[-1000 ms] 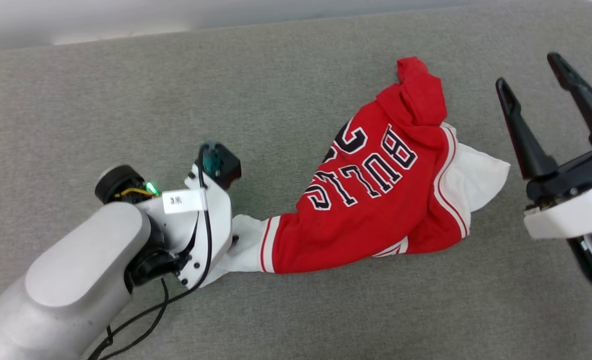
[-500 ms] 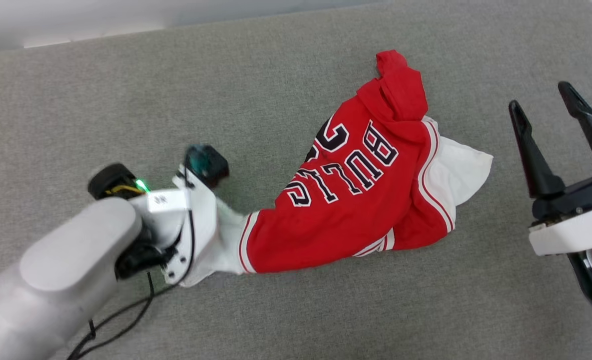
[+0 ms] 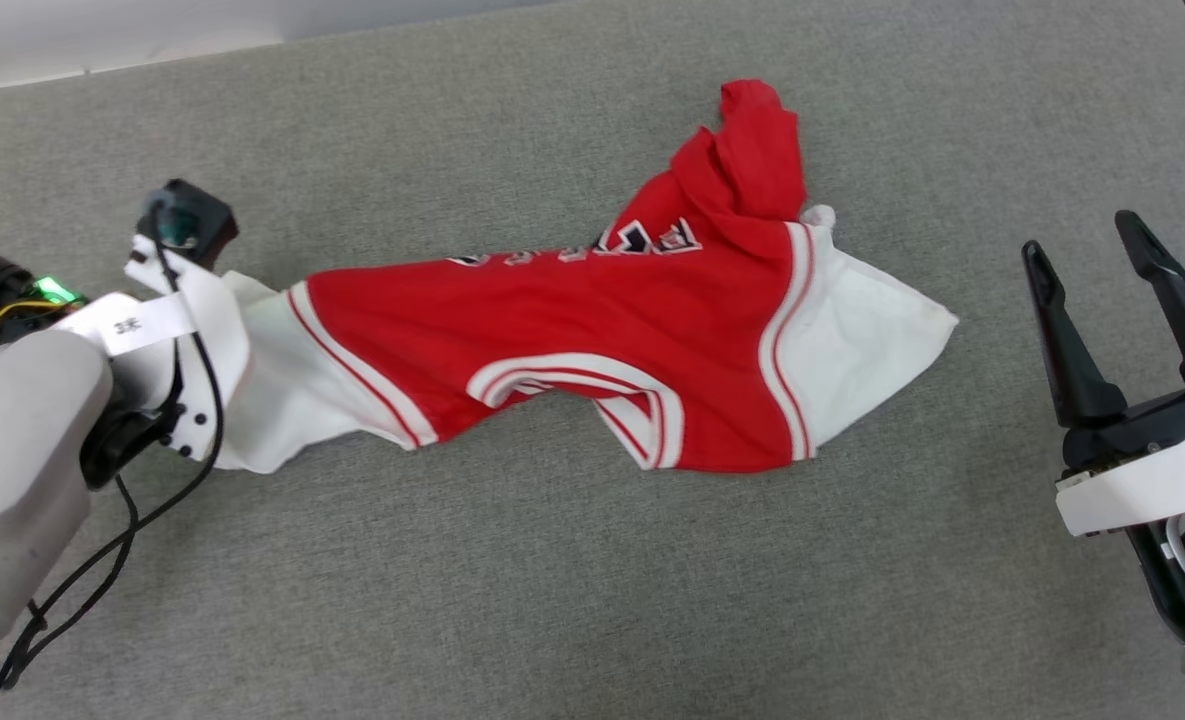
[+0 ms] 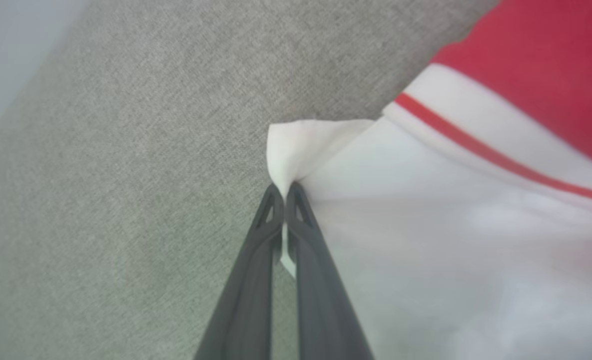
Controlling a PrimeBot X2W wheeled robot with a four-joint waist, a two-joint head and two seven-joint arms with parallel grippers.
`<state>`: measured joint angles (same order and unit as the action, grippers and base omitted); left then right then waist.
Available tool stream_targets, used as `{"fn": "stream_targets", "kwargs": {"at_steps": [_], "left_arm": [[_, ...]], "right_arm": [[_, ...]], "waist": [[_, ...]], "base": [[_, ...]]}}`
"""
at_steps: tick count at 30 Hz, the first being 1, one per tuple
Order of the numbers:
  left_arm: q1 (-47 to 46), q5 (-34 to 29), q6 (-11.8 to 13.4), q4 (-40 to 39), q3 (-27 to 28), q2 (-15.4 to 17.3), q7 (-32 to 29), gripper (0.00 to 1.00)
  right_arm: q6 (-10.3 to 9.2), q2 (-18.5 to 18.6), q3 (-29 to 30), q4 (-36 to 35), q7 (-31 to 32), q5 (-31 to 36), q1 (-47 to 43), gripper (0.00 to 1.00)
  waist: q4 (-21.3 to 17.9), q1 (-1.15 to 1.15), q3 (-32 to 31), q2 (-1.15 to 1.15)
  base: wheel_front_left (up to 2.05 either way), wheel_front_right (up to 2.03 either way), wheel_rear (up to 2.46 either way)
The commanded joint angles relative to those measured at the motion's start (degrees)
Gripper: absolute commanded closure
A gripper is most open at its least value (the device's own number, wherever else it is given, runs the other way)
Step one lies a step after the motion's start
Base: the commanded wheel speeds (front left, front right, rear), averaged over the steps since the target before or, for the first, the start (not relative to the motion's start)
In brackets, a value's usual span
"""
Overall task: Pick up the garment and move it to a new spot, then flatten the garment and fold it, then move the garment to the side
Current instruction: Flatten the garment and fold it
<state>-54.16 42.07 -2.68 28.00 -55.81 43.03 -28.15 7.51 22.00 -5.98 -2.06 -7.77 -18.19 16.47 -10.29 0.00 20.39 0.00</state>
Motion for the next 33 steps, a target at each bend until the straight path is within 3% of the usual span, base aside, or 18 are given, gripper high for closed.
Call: {"fn": "stream_targets", "kwargs": {"at_steps": [1, 5, 6, 7, 12, 16, 23, 26, 33], "left_arm": [[0.6, -0.2, 0.5, 1.5, -0.1, 0.2, 0.8, 1.00], [1.6, 0.5, 0.2, 6.4, 0.1, -1.7, 3.4, 1.00], [1.6, 0.9, 0.1, 7.1, 0.5, -2.3, 4.3, 0.73], [1.2, 0.6, 0.0, 7.7, 0.7, -2.7, 5.5, 0.00], [-1.6, 0.6, -1.3, 8.5, 1.3, -4.3, 9.0, 0.00], [-3.3, 2.7, -2.3, 7.2, 2.3, -4.5, 7.4, 0.00], [-2.4, 11.5, -3.7, 2.1, 2.1, -2.5, -7.9, 0.00], [-1.7, 12.5, -3.8, -0.8, 0.7, -0.4, -13.3, 0.00], [2.4, 15.8, -1.8, -3.2, -0.6, -0.3, -18.3, 0.00]], "right_arm": [[-0.04, -0.3, -0.2, 0.2, -0.3, 0.1, 0.5, 0.00], [-0.04, -0.4, -0.8, 1.4, -0.8, 0.2, 0.8, 0.00], [-0.04, -0.4, -0.8, 1.6, -0.8, 0.2, 0.6, 0.00], [-0.04, -0.3, -0.7, 1.8, -0.9, 0.2, 0.3, 0.00], [-0.04, -0.1, 0.4, 2.2, -1.0, -0.1, -1.5, 0.00], [-0.04, -0.1, 1.1, 1.8, -0.7, -0.2, -2.6, 0.00], [-0.04, 0.2, 0.8, 0.6, 0.1, 0.3, -1.8, 0.00], [-0.04, 0.2, 0.4, 0.0, 0.3, 0.3, -0.9, 0.00], [-0.04, -0.3, -0.4, 0.0, -0.1, 0.6, 0.8, 0.00]], "waist": [[-0.5, 0.00, 0.3, 0.00], [-0.6, 0.00, -0.3, 0.00], [-0.4, 0.00, -0.7, 0.00], [0.0, 0.00, -1.0, 0.00], [2.2, 0.00, -3.5, 0.00], [3.7, 0.00, -5.2, 0.00], [3.9, 0.00, -5.4, 0.00], [3.3, 0.00, -4.5, 0.00], [2.0, 0.00, -1.9, 0.00]], "base": [[0.00, 0.00, 0.00], [0.00, 0.00, 0.00], [0.00, 0.00, 0.00], [0.00, 0.00, 0.00], [0.00, 0.00, 0.00], [0.00, 0.00, 0.00], [0.00, 0.00, 0.00], [0.00, 0.00, 0.00], [0.00, 0.00, 0.00]]}}
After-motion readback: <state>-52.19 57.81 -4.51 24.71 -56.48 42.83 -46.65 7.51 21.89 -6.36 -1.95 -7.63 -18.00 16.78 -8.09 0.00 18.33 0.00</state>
